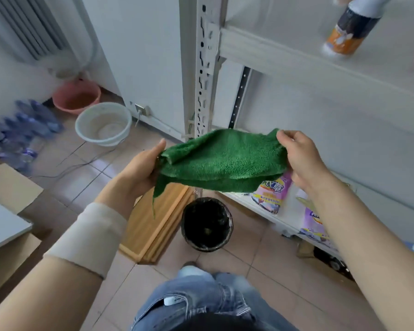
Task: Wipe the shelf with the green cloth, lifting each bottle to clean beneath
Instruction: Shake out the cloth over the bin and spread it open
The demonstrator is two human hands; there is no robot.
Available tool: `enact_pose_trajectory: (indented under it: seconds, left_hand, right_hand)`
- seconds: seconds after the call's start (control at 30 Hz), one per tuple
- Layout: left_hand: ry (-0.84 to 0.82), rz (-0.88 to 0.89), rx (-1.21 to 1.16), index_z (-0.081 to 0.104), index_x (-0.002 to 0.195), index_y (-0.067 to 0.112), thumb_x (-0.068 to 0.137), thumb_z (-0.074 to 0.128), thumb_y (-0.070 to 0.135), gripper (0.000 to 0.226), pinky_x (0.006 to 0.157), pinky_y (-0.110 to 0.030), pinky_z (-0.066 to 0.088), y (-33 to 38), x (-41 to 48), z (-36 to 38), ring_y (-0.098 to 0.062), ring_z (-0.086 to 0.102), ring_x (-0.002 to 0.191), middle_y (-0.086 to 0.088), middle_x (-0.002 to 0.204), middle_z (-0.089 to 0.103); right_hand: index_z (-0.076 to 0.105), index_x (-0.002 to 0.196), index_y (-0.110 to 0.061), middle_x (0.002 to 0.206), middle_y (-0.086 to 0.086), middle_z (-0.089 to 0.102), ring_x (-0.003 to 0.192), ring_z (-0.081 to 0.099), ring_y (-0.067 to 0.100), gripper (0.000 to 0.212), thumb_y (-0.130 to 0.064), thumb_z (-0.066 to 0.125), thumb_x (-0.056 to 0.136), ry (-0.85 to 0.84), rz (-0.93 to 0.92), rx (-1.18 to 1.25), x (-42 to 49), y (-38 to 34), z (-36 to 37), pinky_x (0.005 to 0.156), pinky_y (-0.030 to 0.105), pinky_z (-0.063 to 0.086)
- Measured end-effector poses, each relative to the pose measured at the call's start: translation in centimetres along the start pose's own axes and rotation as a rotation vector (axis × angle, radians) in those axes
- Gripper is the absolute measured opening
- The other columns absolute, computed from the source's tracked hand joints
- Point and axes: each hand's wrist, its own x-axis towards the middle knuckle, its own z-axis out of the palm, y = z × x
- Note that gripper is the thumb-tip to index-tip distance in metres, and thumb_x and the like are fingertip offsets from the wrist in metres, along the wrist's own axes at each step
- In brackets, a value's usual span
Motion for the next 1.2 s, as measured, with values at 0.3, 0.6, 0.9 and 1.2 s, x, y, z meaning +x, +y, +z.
enact_pose_trajectory:
  seconds: [0.3,0.6,0.9,1.2]
  left_hand:
    - [-0.044,0.251,0.023,0.057,0.105,0.013,0.089,0.053,0.028,0.022,0.059,-0.025,0.057,0.2,-2.3,2.1,-0.014,0.069,0.072,-0.006,0.091,0.069]
    - [0.021,0.540,0.112,0.058,0.096,0.020,0.095,0.043,0.027,0.016,0.055,-0.017,0.051,0.2,-3.3,5.0,-0.007,0.067,0.069,0.011,0.073,0.070]
    - [0.015,0.473,0.253,0.055,0.090,0.018,0.092,0.049,0.032,0.016,0.059,-0.030,0.057,2.9,-3.7,9.7,-0.019,0.069,0.070,-0.006,0.082,0.066]
    - [0.024,0.497,0.556,0.054,0.078,0.019,0.086,0.049,0.049,0.032,0.055,-0.022,0.053,5.2,-4.2,8.3,-0.010,0.061,0.060,-0.001,0.071,0.061]
  right_hand:
    - [0.058,0.087,-0.014,0.081,0.002,0.066,0.065,0.067,0.010,0.009,-0.015,0.050,0.092,-0.036,0.082,0.391,-1.7,-0.5,-1.5,0.055,0.024,0.056]
    - [0.063,0.101,-0.016,0.088,-0.003,0.070,0.076,0.066,0.009,0.016,-0.013,0.051,0.091,-0.125,0.038,0.252,-2.6,1.2,-1.7,0.061,0.021,0.053]
    - [0.053,0.115,-0.026,0.126,-0.006,0.053,0.119,0.046,0.008,0.057,-0.037,0.078,0.065,-0.205,-0.084,-0.262,-5.1,1.8,1.8,0.099,0.028,0.042]
    - [0.064,0.073,-0.018,0.078,-0.011,0.061,0.071,0.058,-0.005,0.011,-0.018,0.062,0.084,-0.197,-0.462,-0.215,-6.1,0.0,5.0,0.066,0.005,0.044]
